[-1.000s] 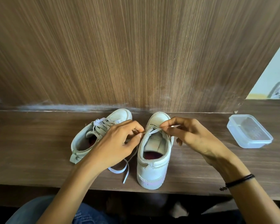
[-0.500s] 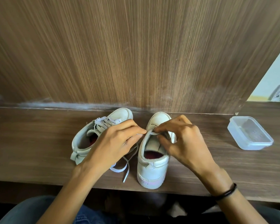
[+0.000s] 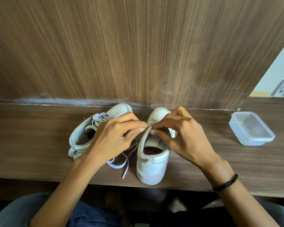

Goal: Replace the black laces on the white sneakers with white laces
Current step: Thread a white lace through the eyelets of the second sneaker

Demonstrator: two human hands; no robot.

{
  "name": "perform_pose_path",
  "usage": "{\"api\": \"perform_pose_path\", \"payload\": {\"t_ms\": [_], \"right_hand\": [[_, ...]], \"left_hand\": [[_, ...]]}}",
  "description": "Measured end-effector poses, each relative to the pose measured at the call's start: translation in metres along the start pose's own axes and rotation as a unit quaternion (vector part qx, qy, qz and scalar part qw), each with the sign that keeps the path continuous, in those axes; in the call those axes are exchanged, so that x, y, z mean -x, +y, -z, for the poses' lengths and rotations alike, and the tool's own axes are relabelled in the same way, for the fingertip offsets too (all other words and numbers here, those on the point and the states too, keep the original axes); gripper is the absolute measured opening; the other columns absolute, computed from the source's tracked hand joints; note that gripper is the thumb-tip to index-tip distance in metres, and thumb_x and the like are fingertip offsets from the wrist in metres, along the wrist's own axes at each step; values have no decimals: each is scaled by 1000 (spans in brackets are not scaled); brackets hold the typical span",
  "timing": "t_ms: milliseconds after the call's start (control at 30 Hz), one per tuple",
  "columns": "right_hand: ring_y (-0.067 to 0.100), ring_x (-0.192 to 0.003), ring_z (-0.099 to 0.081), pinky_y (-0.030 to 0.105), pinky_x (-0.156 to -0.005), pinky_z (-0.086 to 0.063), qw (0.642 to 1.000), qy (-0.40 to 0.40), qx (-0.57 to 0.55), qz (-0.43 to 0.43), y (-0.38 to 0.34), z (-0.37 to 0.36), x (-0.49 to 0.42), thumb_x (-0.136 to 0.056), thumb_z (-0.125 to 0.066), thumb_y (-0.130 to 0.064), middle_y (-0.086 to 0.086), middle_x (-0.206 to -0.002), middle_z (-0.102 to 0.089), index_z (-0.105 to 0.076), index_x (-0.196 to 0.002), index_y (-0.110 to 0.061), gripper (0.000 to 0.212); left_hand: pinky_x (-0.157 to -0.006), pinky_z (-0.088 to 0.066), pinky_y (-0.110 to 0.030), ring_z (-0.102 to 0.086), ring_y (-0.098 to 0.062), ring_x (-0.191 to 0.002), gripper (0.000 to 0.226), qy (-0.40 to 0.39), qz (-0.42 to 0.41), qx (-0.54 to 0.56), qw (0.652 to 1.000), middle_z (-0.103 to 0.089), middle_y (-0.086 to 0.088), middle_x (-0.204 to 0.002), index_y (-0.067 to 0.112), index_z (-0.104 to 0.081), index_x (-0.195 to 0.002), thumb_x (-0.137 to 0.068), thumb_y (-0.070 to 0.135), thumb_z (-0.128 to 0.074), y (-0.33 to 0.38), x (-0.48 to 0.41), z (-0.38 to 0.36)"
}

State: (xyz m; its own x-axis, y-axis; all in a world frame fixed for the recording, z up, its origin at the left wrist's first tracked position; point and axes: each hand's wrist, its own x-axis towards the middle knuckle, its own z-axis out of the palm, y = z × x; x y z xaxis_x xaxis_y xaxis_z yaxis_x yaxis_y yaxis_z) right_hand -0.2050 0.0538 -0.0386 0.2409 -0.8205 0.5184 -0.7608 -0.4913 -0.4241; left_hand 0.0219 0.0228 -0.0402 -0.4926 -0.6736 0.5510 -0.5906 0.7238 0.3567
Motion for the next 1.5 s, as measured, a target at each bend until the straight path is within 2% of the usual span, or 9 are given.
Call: {"api": "perform_pose_path", "payload": {"t_ms": [200,400,567,900,1000,1167,1300,1433,1500], "right_hand": [[11,-108,-44,12,-90,-34,985,-77,-140,-70,3,1,-3,-92,-75,-35,-23,-84,-65,-76,-91,-35,1],[-2,-83,-63,9,-73,-43,931,-119,-285,-197,-6,2,-8,-96,-71,-29,-7,-89,-76,-80,-87,-24,14],[5,-101,-69,21,-88,-49,898,-61,-349,-261,-6,11,-5,-106,-52,-24,-6,-100,-78,-79,-94,-20,30],[9,-73,-67,17,-70,-51,917,-107,-272,-272,9,27,3,-96,-63,-19,-3,-90,-75,-75,-99,-34,20],[9,-74,-72,20,-72,-54,921,-102,-267,-265,10,28,4,-96,-67,-20,-7,-92,-76,-75,-101,-32,15],[9,-77,-74,9,-68,-47,916,-100,-278,-271,9,28,4,-100,-64,-18,-12,-96,-76,-74,-102,-30,16],[6,-78,-73,8,-69,-47,919,-104,-273,-264,8,28,4,-100,-63,-17,-16,-94,-75,-75,-101,-31,19],[10,-77,-72,20,-75,-54,929,-100,-248,-256,8,27,5,-100,-64,-19,-16,-96,-74,-74,-101,-34,18],[11,-76,-72,24,-77,-56,938,-92,-223,-247,8,26,5,-99,-65,-21,-12,-95,-74,-73,-101,-37,18]], "left_hand": [[-83,-53,-34,-67,-3,-86,15,-60,208,168,962,-72,17,-90,32,-74,-86,-88,42,-62,12,-11,-3],[-68,-38,-26,-46,-4,-66,29,-80,460,283,838,-47,17,-58,27,-60,-67,-88,46,-66,27,-24,-17],[-45,-28,-12,-37,-1,-45,40,-80,402,303,860,-42,10,-54,7,-63,-81,-104,39,-54,27,-20,-7],[-77,-40,-25,-52,-3,-80,19,-124,290,306,898,-66,-8,-91,13,-70,-96,-102,26,-58,28,-11,8],[-82,-42,-22,-56,0,-83,17,-88,298,315,897,-66,6,-82,11,-69,-94,-102,23,-59,29,-9,8],[-103,-52,-48,-65,-24,-113,16,-89,315,328,886,-71,-10,-109,19,-68,-96,-102,30,-59,20,-5,9],[-101,-53,-49,-68,-28,-107,26,-84,331,332,879,-72,-13,-106,18,-69,-97,-94,43,-62,22,-6,7],[-94,-57,-49,-74,-28,-92,20,-55,366,356,858,-76,-12,-95,8,-69,-92,-99,24,-61,25,-9,3],[-97,-52,-60,-68,-41,-96,29,-56,355,321,876,-70,-20,-97,16,-70,-90,-90,45,-63,25,-9,2]]}}
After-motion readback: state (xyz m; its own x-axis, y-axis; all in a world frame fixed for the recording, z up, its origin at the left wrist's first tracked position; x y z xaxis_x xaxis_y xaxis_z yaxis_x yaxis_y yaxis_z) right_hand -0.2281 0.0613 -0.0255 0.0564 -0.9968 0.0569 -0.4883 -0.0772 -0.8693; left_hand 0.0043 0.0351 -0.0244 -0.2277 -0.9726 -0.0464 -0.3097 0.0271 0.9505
